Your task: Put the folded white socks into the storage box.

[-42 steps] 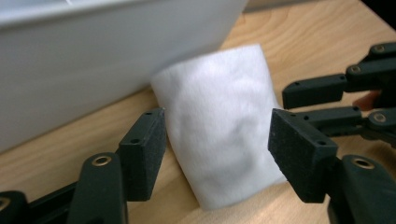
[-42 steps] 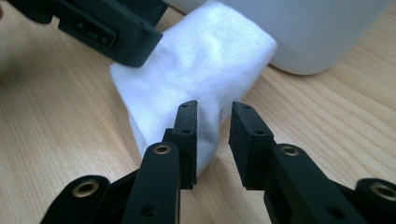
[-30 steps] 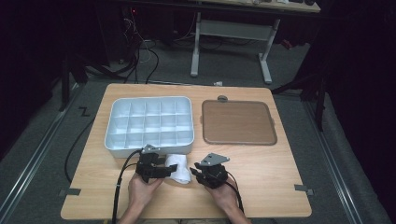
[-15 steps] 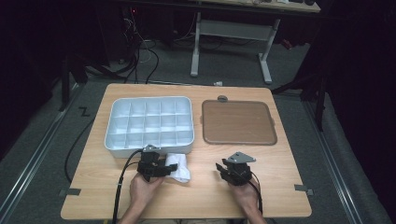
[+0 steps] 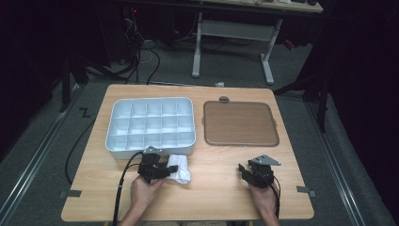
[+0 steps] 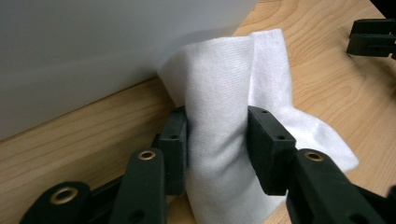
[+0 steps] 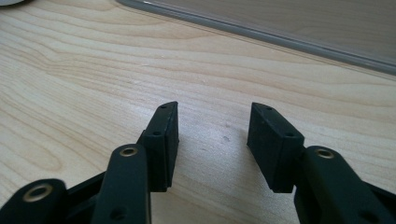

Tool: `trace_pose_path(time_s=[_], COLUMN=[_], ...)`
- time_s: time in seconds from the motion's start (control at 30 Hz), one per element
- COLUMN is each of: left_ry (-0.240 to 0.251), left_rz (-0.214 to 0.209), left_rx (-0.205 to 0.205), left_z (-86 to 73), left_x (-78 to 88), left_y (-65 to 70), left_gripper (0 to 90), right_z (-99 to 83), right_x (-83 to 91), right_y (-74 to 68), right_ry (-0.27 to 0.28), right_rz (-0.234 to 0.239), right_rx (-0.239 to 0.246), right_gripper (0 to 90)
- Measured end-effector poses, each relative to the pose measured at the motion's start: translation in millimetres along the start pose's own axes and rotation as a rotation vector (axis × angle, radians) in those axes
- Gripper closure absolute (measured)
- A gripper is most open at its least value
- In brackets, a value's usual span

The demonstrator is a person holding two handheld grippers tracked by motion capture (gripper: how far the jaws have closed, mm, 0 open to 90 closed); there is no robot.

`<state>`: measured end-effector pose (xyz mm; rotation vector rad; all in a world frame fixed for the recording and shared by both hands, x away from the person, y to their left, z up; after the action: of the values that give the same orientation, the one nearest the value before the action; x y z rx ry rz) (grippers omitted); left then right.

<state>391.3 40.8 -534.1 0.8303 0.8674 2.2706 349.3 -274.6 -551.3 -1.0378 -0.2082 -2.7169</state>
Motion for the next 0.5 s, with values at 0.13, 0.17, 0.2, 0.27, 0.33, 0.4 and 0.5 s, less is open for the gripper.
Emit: trace_pose_path(time_s=[0.13,0.17,0.2,0.27,0.33,0.4,0.5], left_ry=[0.0,0.0,0.0,-0.005,-0.005,-0.005,-0.005], left_rz=[-0.003,-0.004,-0.004,-0.003,-0.005,-0.006,-0.009], left_rx=[0.003,0.003,0.004,-0.004,-0.006,-0.016,-0.012], left_z=[0.4,0.5,0.6,0.5,0.7,0.4,1.2], left_x=[0.4,0.5,0.7,1.4,1.9,2.3,2.6], left_y=[0.1,-0.1,-0.1,0.1,0.6,1.2,2.1], left_gripper=[66.0,66.7,66.7,68.9,69.4,70.6,72.0], right_z=[0.0,0.0,0.0,0.0,0.0,0.0,-0.1], right_x=[-0.3,-0.4,-0.4,-0.5,-0.6,-0.6,-0.6], right_y=[-1.5,-1.9,-1.9,-1.5,-1.6,-1.6,-1.4], right_ry=[-0.005,-0.006,-0.006,-0.006,-0.007,-0.008,-0.01], right_rz=[-0.011,-0.013,-0.013,-0.013,-0.017,-0.018,-0.021], right_rx=[0.012,0.015,0.015,0.01,0.01,0.009,0.006], right_gripper=[49.7,48.8,48.8,48.2,46.7,45.9,45.0])
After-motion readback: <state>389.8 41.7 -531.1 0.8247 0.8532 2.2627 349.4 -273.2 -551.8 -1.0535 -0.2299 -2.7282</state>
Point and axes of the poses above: each handheld gripper's, and its own axes: x roughly backward along the jaws, z roughly out of its top, y roughly to its right, the point moved 3 cm from there along -x, roughly forward along the jaws, and after that the axes turned 4 degrees about -z, right-handed, at the moved point
